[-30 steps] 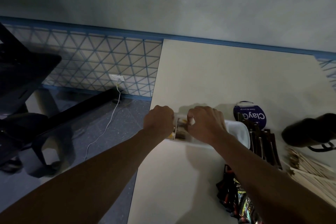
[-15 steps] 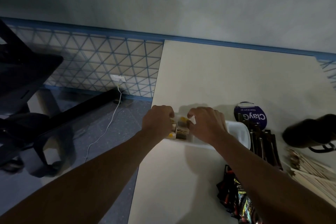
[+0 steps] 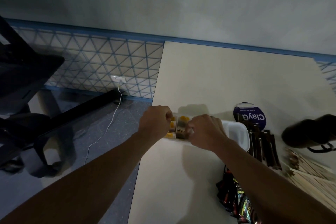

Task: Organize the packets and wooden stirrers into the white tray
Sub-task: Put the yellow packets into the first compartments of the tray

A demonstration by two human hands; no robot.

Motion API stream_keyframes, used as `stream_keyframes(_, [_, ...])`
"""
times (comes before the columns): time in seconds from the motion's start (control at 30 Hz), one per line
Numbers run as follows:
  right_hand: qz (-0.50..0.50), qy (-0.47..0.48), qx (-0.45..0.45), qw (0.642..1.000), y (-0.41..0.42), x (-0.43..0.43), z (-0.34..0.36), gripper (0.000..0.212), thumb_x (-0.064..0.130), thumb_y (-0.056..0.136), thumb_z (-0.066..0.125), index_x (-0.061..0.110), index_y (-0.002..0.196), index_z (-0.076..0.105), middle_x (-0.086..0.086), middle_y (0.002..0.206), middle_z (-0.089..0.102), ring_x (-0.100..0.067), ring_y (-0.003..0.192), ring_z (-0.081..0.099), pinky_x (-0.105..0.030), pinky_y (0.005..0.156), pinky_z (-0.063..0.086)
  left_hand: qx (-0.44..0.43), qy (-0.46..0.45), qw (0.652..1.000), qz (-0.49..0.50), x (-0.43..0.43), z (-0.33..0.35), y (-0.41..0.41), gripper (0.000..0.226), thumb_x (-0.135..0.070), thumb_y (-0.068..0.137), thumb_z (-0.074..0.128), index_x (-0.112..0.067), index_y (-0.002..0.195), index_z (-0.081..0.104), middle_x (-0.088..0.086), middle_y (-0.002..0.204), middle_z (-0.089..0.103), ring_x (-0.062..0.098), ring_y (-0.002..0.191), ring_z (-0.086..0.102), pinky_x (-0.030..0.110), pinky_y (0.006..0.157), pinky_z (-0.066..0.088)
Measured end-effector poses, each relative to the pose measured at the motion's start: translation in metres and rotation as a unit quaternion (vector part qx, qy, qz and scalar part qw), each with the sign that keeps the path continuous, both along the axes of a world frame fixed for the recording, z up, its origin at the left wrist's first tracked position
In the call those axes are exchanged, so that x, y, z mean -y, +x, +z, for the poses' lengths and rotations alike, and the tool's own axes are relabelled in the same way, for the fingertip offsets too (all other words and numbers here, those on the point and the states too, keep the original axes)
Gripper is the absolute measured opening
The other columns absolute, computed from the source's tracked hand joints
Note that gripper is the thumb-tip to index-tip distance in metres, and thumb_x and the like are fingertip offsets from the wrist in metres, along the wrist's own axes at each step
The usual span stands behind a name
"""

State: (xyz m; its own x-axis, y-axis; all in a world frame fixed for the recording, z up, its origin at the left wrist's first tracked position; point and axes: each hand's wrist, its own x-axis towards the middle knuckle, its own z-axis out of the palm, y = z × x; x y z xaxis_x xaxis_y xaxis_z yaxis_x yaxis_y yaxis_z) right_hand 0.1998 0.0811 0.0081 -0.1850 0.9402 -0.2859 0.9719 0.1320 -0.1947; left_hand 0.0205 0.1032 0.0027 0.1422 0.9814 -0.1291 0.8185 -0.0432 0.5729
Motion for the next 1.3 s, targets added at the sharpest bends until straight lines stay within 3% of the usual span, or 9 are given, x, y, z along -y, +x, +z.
stream_keyframes(0.23, [0.001,0.006,0.021,1.0,-0.004,0.003,-0.005,0.026,0.034,0.08,0.058,0.032,0.1,0.074,0.002,0.099,0.071,-0.027,0.096,0.066,-0.031,0.074,0.045,-0.006,-0.012,1.0,0.008,0.004,0.0,-0.003,0.014,-0.02,0.088,0.062,-0.026,0.095,0.071,0.0,0.096,0.072,0.02,0.087,0.067,0.039,0.077,0.058])
stream_keyframes(0.4, [0.027,0.031,0.0,0.999,0.005,-0.003,0.002,0.015,0.036,0.082,0.054,0.027,0.08,0.065,0.005,0.089,0.068,-0.025,0.088,0.064,-0.029,0.069,0.038,0.003,-0.018,1.0,0.017,0.004,-0.001,-0.006,0.011,-0.019,0.087,0.063,-0.026,0.09,0.07,-0.002,0.093,0.071,0.018,0.085,0.066,0.039,0.076,0.058])
stream_keyframes(0.57, [0.018,-0.002,-0.041,0.999,0.012,-0.007,0.008,0.016,0.036,0.089,0.059,0.034,0.096,0.074,0.011,0.09,0.068,-0.018,0.09,0.062,-0.032,0.081,0.046,0.002,-0.017,1.0,0.015,0.005,0.0,-0.004,0.011,-0.02,0.087,0.062,-0.027,0.089,0.07,-0.003,0.093,0.071,0.018,0.083,0.066,0.04,0.074,0.059])
stream_keyframes(0.87, [-0.013,0.033,-0.037,0.999,0.014,0.001,0.0,0.018,0.027,0.092,0.055,0.033,0.095,0.072,0.009,0.097,0.064,-0.019,0.092,0.061,-0.03,0.074,0.041,0.012,-0.02,1.0,0.011,0.006,0.004,0.001,0.014,-0.015,0.086,0.063,-0.025,0.092,0.072,-0.001,0.094,0.071,0.018,0.085,0.066,0.039,0.076,0.059])
stream_keyframes(1.17, [-0.046,0.037,-0.104,0.993,0.017,0.0,-0.003,0.006,0.03,0.087,0.066,0.031,0.091,0.07,0.014,0.071,0.05,-0.012,0.074,0.054,-0.03,0.068,0.046,-0.008,-0.017,1.0,-0.019,0.007,0.008,0.01,0.02,-0.013,0.086,0.064,-0.023,0.1,0.076,0.002,0.101,0.071,0.022,0.094,0.066,0.037,0.082,0.057])
stream_keyframes(1.3, [-0.049,0.034,-0.101,0.993,0.018,0.001,-0.002,0.019,0.024,0.081,0.067,0.032,0.099,0.068,0.013,0.073,0.053,-0.013,0.075,0.056,-0.034,0.075,0.052,-0.025,-0.023,0.999,-0.023,0.005,0.011,0.017,0.024,-0.012,0.086,0.068,-0.023,0.105,0.076,0.004,0.106,0.07,0.024,0.097,0.067,0.033,0.081,0.055])
